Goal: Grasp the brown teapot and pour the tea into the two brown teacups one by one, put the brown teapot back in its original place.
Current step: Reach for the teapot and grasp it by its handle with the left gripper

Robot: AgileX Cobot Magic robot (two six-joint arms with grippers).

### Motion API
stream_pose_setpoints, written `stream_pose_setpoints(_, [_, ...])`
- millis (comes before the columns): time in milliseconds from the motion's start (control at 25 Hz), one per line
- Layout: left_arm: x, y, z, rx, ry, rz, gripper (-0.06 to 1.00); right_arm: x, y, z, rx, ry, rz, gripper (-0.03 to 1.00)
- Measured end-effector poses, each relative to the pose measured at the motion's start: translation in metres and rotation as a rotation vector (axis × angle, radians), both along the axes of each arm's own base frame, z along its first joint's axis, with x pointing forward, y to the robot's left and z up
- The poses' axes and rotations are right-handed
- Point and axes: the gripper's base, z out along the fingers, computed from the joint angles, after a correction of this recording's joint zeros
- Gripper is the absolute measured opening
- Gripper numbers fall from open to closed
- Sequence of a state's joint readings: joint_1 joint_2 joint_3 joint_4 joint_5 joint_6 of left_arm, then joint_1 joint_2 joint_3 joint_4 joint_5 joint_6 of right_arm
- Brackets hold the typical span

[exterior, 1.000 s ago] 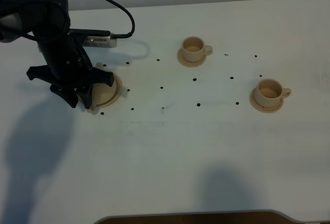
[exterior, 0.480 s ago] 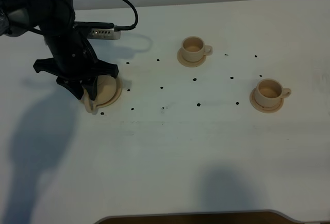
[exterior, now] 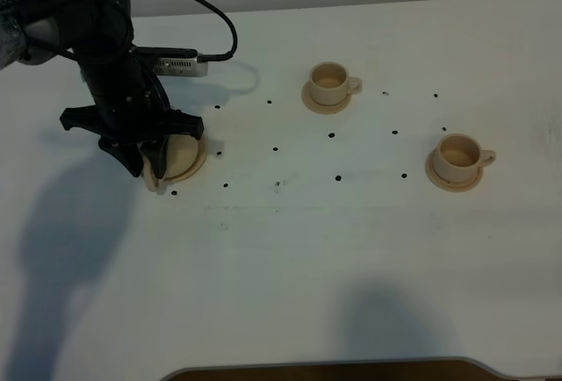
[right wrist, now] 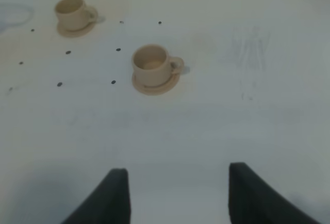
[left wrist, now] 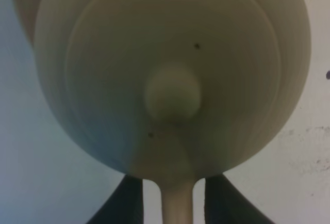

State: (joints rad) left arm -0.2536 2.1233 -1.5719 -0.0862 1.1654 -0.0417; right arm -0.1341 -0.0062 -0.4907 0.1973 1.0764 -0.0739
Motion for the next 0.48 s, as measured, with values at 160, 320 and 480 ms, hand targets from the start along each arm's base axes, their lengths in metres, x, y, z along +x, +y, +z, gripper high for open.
stream_pose_setpoints(160, [0.0001, 0.0003, 0.0000, 0.000, 0.000, 0.002, 0.31, 0.0000, 0.0000, 0.0000, 0.000, 0.000, 0.000, 0.45])
stream_pose_setpoints(320, [0.0001, 0.0003, 0.0000, 0.000, 0.000, 0.002, 0.22, 0.0000, 0.0000, 0.0000, 0.000, 0.000, 0.000, 0.45])
stream_pose_setpoints(480, [0.0002, 0.0005, 0.0000, 0.001, -0.001, 0.000, 0.14, 0.0000, 0.0000, 0.0000, 0.000, 0.000, 0.000, 0.45])
